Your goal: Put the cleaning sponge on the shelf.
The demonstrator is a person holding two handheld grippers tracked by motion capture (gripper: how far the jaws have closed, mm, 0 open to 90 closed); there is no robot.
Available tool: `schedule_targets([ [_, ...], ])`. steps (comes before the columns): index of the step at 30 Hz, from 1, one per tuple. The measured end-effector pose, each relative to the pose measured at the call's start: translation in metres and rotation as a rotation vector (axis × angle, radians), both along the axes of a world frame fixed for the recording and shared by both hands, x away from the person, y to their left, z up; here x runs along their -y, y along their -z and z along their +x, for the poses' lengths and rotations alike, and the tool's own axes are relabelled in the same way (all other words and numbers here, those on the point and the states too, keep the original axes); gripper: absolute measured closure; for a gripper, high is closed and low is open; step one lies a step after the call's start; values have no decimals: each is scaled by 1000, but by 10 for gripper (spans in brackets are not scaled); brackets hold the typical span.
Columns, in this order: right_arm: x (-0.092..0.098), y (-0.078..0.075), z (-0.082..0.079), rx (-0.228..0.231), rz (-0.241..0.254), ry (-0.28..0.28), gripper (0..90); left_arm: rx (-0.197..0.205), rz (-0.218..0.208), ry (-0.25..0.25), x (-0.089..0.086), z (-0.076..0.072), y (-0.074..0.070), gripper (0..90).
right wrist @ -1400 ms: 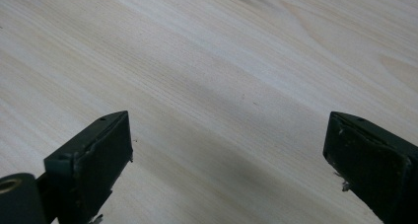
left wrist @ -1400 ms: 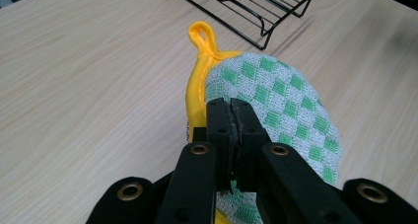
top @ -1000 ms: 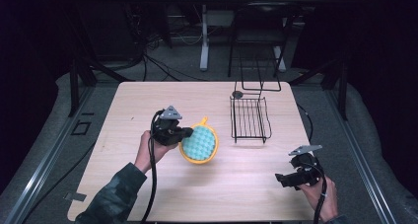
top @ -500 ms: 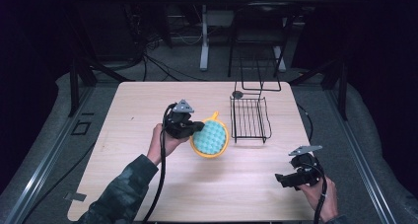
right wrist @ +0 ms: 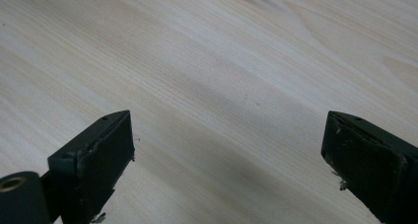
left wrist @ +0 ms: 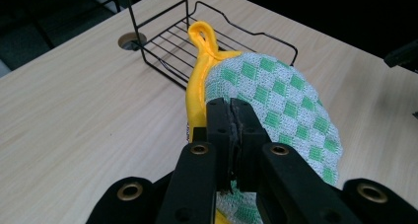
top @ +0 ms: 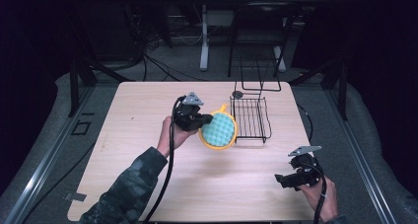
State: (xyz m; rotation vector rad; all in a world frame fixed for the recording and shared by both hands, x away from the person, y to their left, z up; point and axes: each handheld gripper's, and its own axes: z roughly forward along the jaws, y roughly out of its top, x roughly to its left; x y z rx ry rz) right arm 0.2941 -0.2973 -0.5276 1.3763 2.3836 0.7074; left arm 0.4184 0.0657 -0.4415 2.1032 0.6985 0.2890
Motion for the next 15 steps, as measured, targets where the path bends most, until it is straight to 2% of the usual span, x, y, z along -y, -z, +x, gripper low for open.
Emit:
schedule_targets([
  [5,-1,1,0,1,9,1,54,8,6,3,7,5,0,881],
  [15,0,1,0,1,8,-1,55,12,-39,-17,16,20,3,882],
])
